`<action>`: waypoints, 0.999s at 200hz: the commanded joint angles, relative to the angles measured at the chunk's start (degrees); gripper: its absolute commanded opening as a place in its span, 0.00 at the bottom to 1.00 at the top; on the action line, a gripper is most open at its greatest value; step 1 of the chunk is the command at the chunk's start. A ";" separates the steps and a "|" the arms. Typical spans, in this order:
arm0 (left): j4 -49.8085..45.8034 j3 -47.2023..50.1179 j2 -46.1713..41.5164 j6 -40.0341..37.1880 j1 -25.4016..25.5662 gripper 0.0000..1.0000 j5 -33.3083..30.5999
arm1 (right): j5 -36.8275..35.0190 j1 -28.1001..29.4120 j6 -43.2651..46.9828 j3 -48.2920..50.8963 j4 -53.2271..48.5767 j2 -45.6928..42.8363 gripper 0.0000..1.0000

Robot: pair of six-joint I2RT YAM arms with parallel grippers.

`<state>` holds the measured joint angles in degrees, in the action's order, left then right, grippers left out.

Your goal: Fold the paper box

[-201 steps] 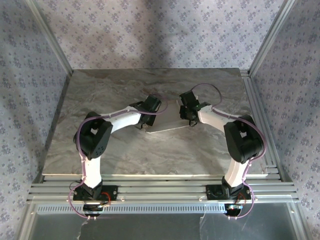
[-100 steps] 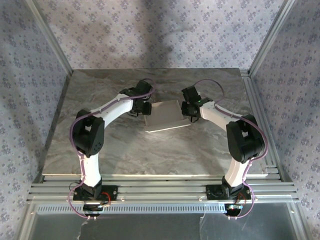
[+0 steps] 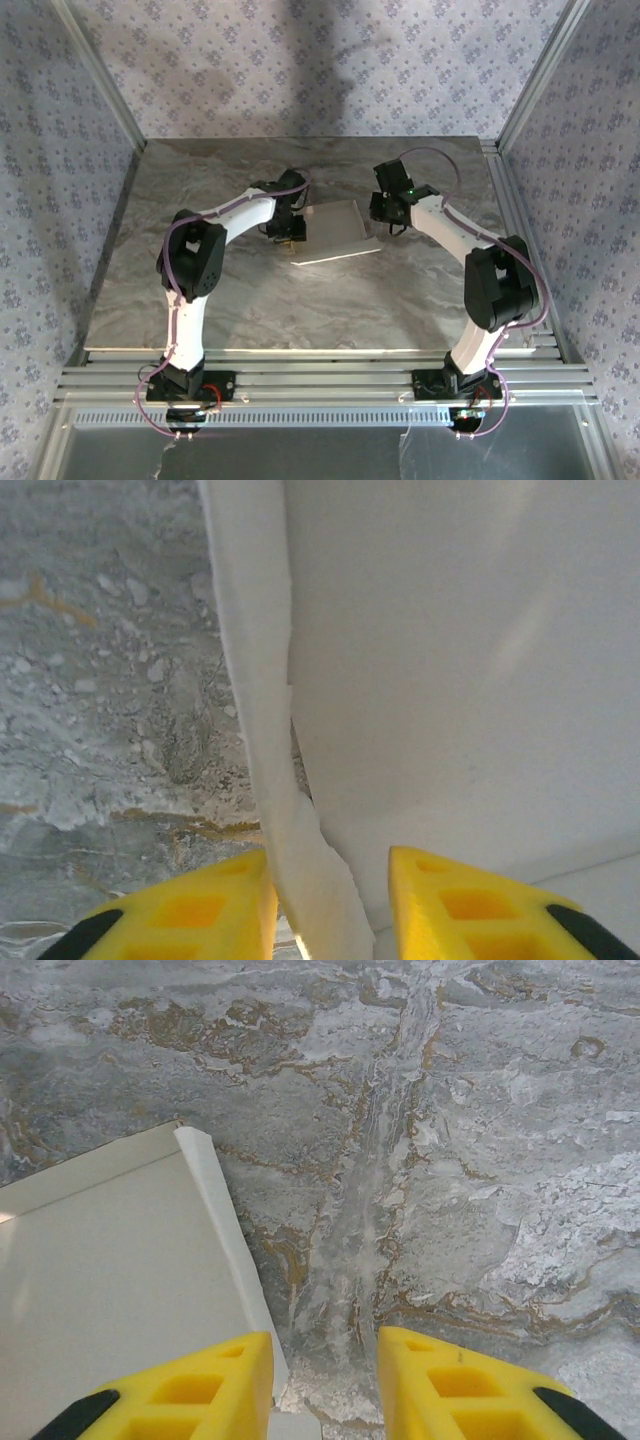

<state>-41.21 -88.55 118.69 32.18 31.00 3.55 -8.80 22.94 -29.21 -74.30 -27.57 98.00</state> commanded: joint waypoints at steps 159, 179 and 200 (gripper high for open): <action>-16.11 -7.77 4.13 -2.89 -0.04 0.00 -6.87 | 2.94 1.35 -3.53 -2.27 -13.86 -8.53 0.35; -17.65 -7.43 3.74 -6.69 -0.32 0.00 -5.52 | 6.88 5.12 3.07 1.25 -7.62 -13.12 0.39; -20.02 -7.69 3.73 -11.43 -1.40 0.00 -4.23 | 13.44 9.07 12.06 6.51 2.49 -20.62 0.43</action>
<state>-54.54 -94.96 121.73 27.38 30.72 -1.43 -3.46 27.90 -27.24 -71.90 -34.26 86.19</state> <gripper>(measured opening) 0.047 0.416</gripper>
